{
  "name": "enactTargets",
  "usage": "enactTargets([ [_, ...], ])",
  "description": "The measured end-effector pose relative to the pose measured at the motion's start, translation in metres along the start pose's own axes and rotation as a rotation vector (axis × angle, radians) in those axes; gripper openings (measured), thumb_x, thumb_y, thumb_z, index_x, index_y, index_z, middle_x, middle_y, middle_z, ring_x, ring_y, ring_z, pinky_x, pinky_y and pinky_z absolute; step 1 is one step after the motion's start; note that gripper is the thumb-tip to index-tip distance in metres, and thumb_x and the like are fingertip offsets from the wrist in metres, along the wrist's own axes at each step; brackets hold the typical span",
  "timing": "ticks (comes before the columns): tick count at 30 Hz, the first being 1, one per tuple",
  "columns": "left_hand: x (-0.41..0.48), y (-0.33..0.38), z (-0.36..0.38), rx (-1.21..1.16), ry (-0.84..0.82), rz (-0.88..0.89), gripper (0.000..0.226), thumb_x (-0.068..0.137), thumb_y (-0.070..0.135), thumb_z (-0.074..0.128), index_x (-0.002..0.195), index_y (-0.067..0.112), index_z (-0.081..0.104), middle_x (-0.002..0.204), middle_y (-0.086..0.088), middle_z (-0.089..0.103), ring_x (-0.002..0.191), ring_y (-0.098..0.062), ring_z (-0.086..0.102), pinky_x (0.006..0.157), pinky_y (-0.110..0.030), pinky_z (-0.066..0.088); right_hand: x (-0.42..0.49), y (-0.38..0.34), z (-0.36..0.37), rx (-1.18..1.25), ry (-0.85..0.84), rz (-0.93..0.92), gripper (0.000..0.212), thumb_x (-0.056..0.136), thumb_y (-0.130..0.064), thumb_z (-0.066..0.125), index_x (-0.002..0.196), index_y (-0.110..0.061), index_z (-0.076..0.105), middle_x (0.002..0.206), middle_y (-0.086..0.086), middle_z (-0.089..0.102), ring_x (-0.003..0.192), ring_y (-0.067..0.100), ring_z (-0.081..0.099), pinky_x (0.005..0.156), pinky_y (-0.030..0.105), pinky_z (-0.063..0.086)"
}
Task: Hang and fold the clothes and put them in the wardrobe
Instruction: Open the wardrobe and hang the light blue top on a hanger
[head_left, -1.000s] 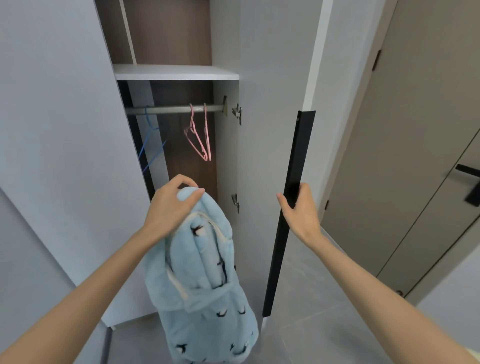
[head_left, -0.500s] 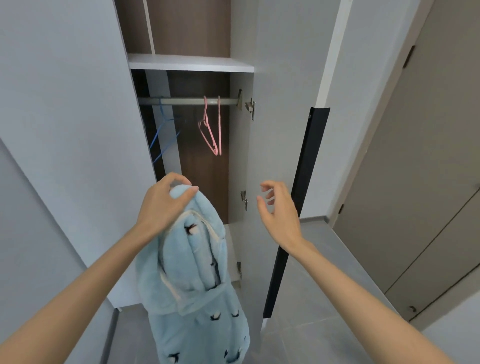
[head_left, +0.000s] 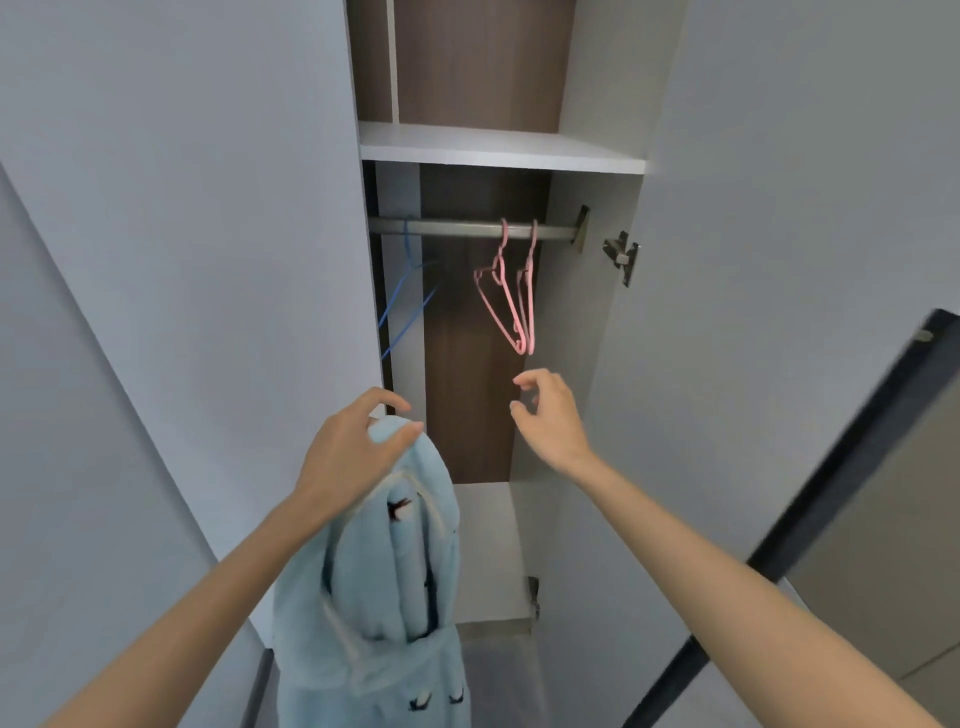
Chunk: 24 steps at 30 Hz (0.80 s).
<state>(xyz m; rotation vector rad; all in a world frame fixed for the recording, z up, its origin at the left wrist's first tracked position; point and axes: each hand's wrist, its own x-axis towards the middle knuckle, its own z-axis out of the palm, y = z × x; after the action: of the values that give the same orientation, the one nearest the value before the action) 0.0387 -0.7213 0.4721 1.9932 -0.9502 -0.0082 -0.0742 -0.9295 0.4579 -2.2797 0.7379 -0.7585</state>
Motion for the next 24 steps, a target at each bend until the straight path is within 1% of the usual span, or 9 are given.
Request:
enactTargets([
  [3,0.032,-0.020,0.003,0.009,-0.042,0.011,0.015,0.082,0.041,0.068,0.093,0.035,0.059,0.090,0.018,0.064,0.079,-0.010,0.060,0.079,-0.036,0.051,0.050,-0.002,0.020,0.019,0.032,0.055,0.036,0.092,-0.010,0.056,0.127,-0.011,0.049,0.131,0.006,0.048,0.120,0.019,0.047,0.096,0.023,0.038],
  [5,0.057,-0.034,0.004,0.008,-0.063,0.011,0.016,0.082,0.041,0.067,0.094,0.035,0.059,0.091,0.021,0.062,0.081,-0.008,0.059,0.081,-0.035,0.050,0.088,-0.001,0.034,0.019,0.047,0.084,0.040,0.092,-0.009,0.056,0.131,-0.010,0.047,0.135,0.008,0.045,0.125,0.022,0.045,0.102,0.027,0.037],
  [8,0.092,-0.050,0.006,0.001,-0.097,0.011,0.016,0.082,0.044,0.065,0.095,0.037,0.058,0.094,0.022,0.062,0.086,-0.006,0.058,0.082,-0.032,0.049,0.137,0.003,0.047,0.005,0.059,0.146,0.046,0.092,-0.007,0.054,0.136,-0.008,0.042,0.141,0.011,0.040,0.128,0.025,0.044,0.105,0.032,0.037],
  [13,0.136,-0.071,0.008,-0.036,-0.116,-0.004,0.014,0.081,0.044,0.066,0.092,0.038,0.059,0.093,0.019,0.064,0.084,-0.003,0.058,0.078,-0.028,0.049,0.198,0.019,0.065,-0.129,-0.001,0.223,0.058,0.093,-0.009,0.053,0.145,-0.006,0.029,0.148,0.012,0.033,0.130,0.028,0.043,0.105,0.032,0.036],
  [15,0.149,-0.077,0.009,-0.053,-0.114,-0.014,0.013,0.081,0.042,0.067,0.091,0.039,0.060,0.091,0.017,0.065,0.081,-0.003,0.058,0.077,-0.029,0.049,0.216,0.027,0.073,-0.149,-0.042,0.266,0.063,0.093,-0.009,0.054,0.148,-0.007,0.023,0.149,0.014,0.031,0.130,0.030,0.043,0.107,0.036,0.038],
  [18,0.163,-0.080,0.008,-0.089,-0.112,-0.025,0.011,0.081,0.039,0.068,0.090,0.038,0.061,0.088,0.013,0.067,0.075,-0.003,0.059,0.074,-0.028,0.050,0.233,0.038,0.083,-0.133,-0.060,0.323,0.071,0.092,-0.006,0.055,0.150,-0.011,0.015,0.147,0.016,0.034,0.126,0.035,0.046,0.104,0.042,0.042],
  [21,0.173,-0.081,0.008,-0.121,-0.111,-0.033,0.010,0.081,0.037,0.068,0.089,0.036,0.062,0.087,0.013,0.067,0.074,-0.002,0.058,0.071,-0.024,0.049,0.243,0.045,0.092,-0.051,-0.054,0.400,0.076,0.091,0.000,0.054,0.151,-0.015,0.009,0.141,0.015,0.041,0.120,0.036,0.051,0.098,0.045,0.048],
  [23,0.178,-0.082,0.008,-0.132,-0.106,-0.035,0.009,0.081,0.036,0.068,0.088,0.036,0.062,0.086,0.015,0.066,0.074,-0.002,0.057,0.069,-0.022,0.048,0.246,0.047,0.098,0.000,-0.049,0.448,0.072,0.093,0.001,0.048,0.150,-0.016,0.009,0.133,0.016,0.047,0.112,0.037,0.055,0.091,0.046,0.052],
  [24,0.180,-0.082,0.009,-0.134,-0.102,-0.034,0.009,0.081,0.036,0.069,0.087,0.036,0.063,0.086,0.016,0.066,0.074,-0.002,0.057,0.069,-0.021,0.047,0.247,0.048,0.101,0.008,-0.041,0.455,0.064,0.095,-0.002,0.044,0.149,-0.015,0.011,0.130,0.017,0.049,0.109,0.037,0.056,0.089,0.044,0.052],
])
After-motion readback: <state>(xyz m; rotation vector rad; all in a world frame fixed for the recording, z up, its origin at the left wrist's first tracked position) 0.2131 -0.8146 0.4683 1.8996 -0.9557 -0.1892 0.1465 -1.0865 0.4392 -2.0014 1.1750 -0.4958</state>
